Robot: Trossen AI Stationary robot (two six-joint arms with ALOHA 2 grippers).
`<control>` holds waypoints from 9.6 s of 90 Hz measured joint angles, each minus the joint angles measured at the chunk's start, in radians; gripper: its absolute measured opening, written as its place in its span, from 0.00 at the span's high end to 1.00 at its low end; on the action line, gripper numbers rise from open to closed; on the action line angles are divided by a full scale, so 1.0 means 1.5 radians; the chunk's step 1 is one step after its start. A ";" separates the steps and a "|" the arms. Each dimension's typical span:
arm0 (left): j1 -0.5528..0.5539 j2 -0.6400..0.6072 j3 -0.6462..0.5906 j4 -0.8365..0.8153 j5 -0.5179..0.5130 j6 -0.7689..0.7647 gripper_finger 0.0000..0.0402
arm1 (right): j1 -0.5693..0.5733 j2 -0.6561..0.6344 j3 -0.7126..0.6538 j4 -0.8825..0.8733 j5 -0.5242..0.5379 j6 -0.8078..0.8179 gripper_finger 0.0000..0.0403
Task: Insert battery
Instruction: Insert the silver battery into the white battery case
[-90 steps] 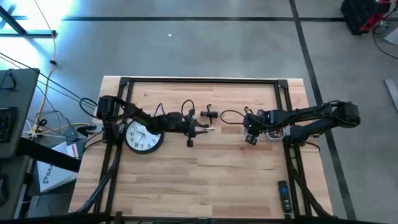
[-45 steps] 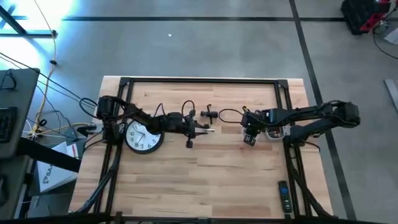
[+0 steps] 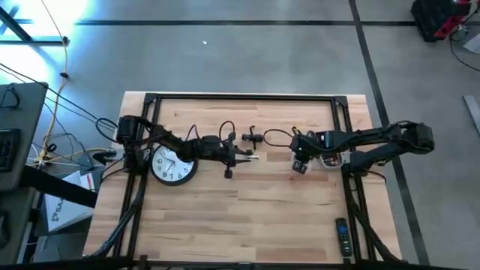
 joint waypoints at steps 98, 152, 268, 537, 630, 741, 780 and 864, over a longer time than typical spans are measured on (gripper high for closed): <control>0.000 0.000 0.000 -0.002 0.001 -0.025 0.84 | -0.012 0.072 -0.005 0.062 0.016 0.033 1.00; -0.001 0.000 -0.026 0.064 0.012 -0.041 0.84 | 0.055 -0.084 -0.002 0.252 0.062 -0.001 1.00; 0.008 0.000 -0.026 0.344 0.160 -0.219 0.84 | 0.187 0.155 0.000 1.062 -0.021 -0.349 1.00; 0.045 0.000 -0.027 0.309 0.192 -0.207 0.84 | 0.187 0.099 0.000 0.854 0.074 -0.178 1.00; 0.045 0.000 -0.027 0.324 0.204 -0.217 0.84 | 0.187 0.056 0.000 0.798 0.104 -0.144 0.82; 0.137 -0.248 -0.237 0.077 -0.073 -0.114 0.84 | 0.176 0.374 0.385 0.236 -0.018 -0.351 0.82; 0.137 -0.311 -0.292 0.021 -0.131 -0.145 0.84 | 0.146 0.622 0.774 -0.172 -0.053 -0.722 0.65; 0.122 -0.311 -0.296 0.024 -0.137 -0.145 0.82 | 0.134 0.716 0.847 -0.179 -0.191 -0.897 0.69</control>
